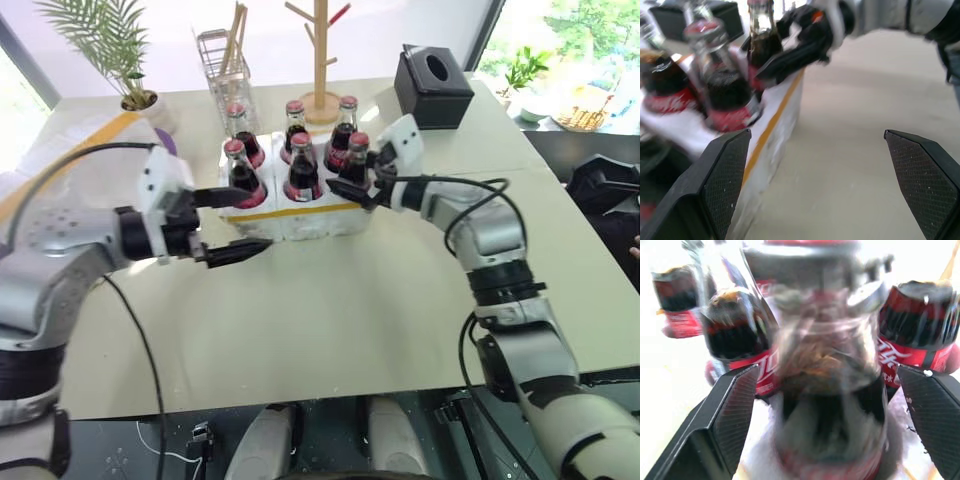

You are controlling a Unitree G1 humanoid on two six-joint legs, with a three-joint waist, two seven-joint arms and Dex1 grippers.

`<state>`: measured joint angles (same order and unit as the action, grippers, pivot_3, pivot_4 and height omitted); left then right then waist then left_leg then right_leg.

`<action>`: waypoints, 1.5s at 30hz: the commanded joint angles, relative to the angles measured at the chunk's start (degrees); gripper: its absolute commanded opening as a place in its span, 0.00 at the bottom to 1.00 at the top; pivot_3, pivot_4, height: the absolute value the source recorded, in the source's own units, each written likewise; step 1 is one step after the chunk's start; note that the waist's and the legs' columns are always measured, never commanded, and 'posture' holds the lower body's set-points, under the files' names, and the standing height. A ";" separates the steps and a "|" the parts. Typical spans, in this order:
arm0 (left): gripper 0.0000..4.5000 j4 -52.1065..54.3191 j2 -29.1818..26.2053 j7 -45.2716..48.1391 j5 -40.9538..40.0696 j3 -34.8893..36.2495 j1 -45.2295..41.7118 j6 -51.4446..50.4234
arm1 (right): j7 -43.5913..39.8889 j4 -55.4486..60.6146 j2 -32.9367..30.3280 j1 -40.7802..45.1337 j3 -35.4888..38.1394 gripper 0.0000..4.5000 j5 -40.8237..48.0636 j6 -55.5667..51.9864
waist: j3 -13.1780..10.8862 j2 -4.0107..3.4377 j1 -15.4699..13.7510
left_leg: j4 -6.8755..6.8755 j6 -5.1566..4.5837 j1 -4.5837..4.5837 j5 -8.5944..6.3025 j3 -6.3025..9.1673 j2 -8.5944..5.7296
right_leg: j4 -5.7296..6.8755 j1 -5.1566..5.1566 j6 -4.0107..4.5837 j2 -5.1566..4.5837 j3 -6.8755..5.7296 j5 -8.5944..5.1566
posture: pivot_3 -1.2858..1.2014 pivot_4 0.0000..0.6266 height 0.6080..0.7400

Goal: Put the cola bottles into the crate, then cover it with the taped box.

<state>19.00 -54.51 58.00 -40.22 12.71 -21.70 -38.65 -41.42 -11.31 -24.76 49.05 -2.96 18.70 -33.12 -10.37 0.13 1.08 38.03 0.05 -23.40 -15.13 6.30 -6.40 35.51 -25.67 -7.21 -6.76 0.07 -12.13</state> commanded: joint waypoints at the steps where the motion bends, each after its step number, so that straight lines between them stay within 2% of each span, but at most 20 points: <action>1: 1.00 -1.31 -8.02 3.96 -1.68 10.71 2.96 -3.76 | -3.59 10.74 -5.91 0.87 6.96 0.99 6.63 -5.63 | 0.00 0.00 -0.21 | 0.00 -0.01 -0.02 0.00 0.00 -0.01 | 0.00 -0.01 0.00 -0.01 0.00 0.00 | 0.52 0.24 1.00; 4: 1.00 -5.59 -15.15 8.85 -0.12 19.89 9.01 -7.12 | -6.63 14.80 -12.43 1.80 10.63 0.99 10.42 -9.95 | -0.01 0.00 -0.21 | -0.01 -0.06 0.00 -0.03 0.00 -0.01 | -0.09 0.05 0.00 -0.01 -0.02 0.00 | 0.52 0.24 1.00; 7: 1.00 -11.13 -19.73 16.24 7.58 28.15 19.50 -3.91 | -8.21 17.00 -17.00 2.64 12.77 0.99 13.82 -14.47 | -0.01 -0.04 0.06 | -0.06 -0.29 0.11 -0.17 -0.06 0.02 | -0.15 0.15 0.00 0.00 -0.03 -0.01 | 0.52 0.24 1.00; 10: 1.00 -16.77 -22.05 23.64 11.43 35.13 27.06 -3.31 | -9.81 19.66 -19.12 2.38 14.77 0.99 18.54 -18.42 | -0.01 -0.05 0.16 | -0.15 -0.34 0.20 -0.20 -0.19 0.15 | -0.16 0.17 0.00 0.03 -0.03 -0.01 | 0.52 0.24 1.00; 14: 1.00 -22.04 -24.61 32.92 15.33 42.82 34.16 -5.14 | -10.29 22.14 -20.54 0.92 14.83 0.99 20.01 -18.91 | -0.02 -0.03 -0.04 | -0.15 -0.44 0.18 -0.27 -0.20 0.20 | -0.19 0.17 0.01 0.04 -0.06 -0.01 | 0.52 0.24 1.00; 16: 1.00 -27.67 -26.19 34.39 20.40 44.33 39.26 1.15 | -11.89 23.63 -21.45 -0.25 15.37 0.99 21.88 -19.51 | -0.02 -0.04 -0.29 | -0.14 -0.49 0.18 -0.30 -0.21 0.16 | -0.22 0.20 0.01 -0.03 -0.08 -0.01 | 0.52 0.24 1.00; 18: 1.00 -36.51 -28.66 34.47 24.94 41.98 39.87 8.26 | -16.31 26.32 -23.68 -2.17 16.08 0.99 25.36 -20.18 | -0.03 -0.06 -0.54 | -0.14 -0.50 0.18 -0.31 -0.21 0.15 | -0.23 0.22 0.01 -0.05 -0.09 -0.01 | 0.52 0.24 1.00; 20: 1.00 -44.08 -31.37 34.49 25.59 37.79 39.00 13.74 | -20.73 29.06 -25.96 -3.72 17.17 0.99 29.22 -20.30 | -0.03 -0.06 -0.51 | -0.15 -0.50 0.16 -0.31 -0.20 0.17 | -0.26 0.22 0.01 -0.05 -0.15 -0.01 | 0.52 0.24 1.00; 23: 1.00 -53.91 -35.09 34.28 25.76 28.20 32.84 20.08 | -23.02 30.64 -28.18 -3.43 18.03 0.99 33.37 -21.55 | -0.03 -0.05 -0.35 | -0.14 -0.51 0.16 -0.33 -0.21 0.17 | -0.29 0.23 0.00 -0.07 -0.15 -0.01 | 0.52 0.24 1.00; 27: 1.00 -64.77 -34.87 29.42 32.54 7.72 11.49 28.77 | -20.62 30.07 -28.40 -0.23 18.20 0.99 36.16 -22.49 | -0.03 -0.05 -0.35 | -0.14 -0.51 0.19 -0.34 -0.22 0.17 | -0.25 0.23 -0.01 -0.07 -0.15 0.00 | 0.52 0.24 1.00; 30: 1.00 -72.83 -29.93 28.28 41.43 -4.82 -7.91 32.24 | -19.12 30.00 -28.91 0.43 18.40 0.99 37.20 -23.07 | 0.00 -0.06 -0.55 | -0.13 -0.52 0.17 -0.34 -0.23 0.16 | -0.21 0.22 -0.01 -0.04 -0.16 0.00 | 0.52 0.24 1.00; 32: 1.00 -78.14 -27.55 27.96 45.94 -10.06 -17.36 34.06 | -18.63 30.17 -29.52 0.17 18.49 0.99 37.34 -23.02 | 0.02 0.04 -0.58 | -0.04 -0.53 0.14 -0.33 -0.25 0.11 | -0.10 0.22 -0.02 -0.04 -0.18 0.01 | 0.52 0.24 1.00; 38: 1.00 -89.53 -21.87 21.64 55.30 -19.17 -32.40 39.60 | -16.73 31.41 -31.35 -1.25 20.52 0.99 40.31 -24.72 | 0.09 0.39 -0.23 | 0.20 -0.69 0.07 -0.42 -0.43 0.08 | 0.43 0.04 -0.02 -0.10 -0.18 0.02 | 0.52 0.24 1.00; 43: 1.00 -93.22 -19.06 19.21 57.19 -20.66 -35.70 40.80 | -14.63 32.35 -32.13 -2.75 21.37 0.99 41.39 -25.08 | 0.08 0.41 -0.19 | 0.20 -0.74 0.08 -0.45 -0.60 0.12 | 0.51 -0.07 -0.03 -0.11 -0.18 0.01 | 0.52 0.24 1.00; 45: 0.87 -93.81 -18.19 19.34 57.20 -20.60 -35.74 41.08 | -13.76 32.59 -32.39 -3.32 21.50 1.00 41.61 -25.04 | 0.08 0.40 -0.24 | 0.20 -0.74 0.09 -0.45 -0.69 0.12 | 0.53 -0.10 -0.03 -0.14 -0.16 0.01 | 0.52 0.24 1.00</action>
<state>-74.10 -72.79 77.56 16.29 -7.74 -56.95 2.00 -55.89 20.04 -56.21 45.41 16.47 59.32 -58.58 -10.30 0.53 0.84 38.23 -0.69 -23.31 -15.57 5.57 -6.26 36.07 -25.78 -7.24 -6.92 -0.09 -12.12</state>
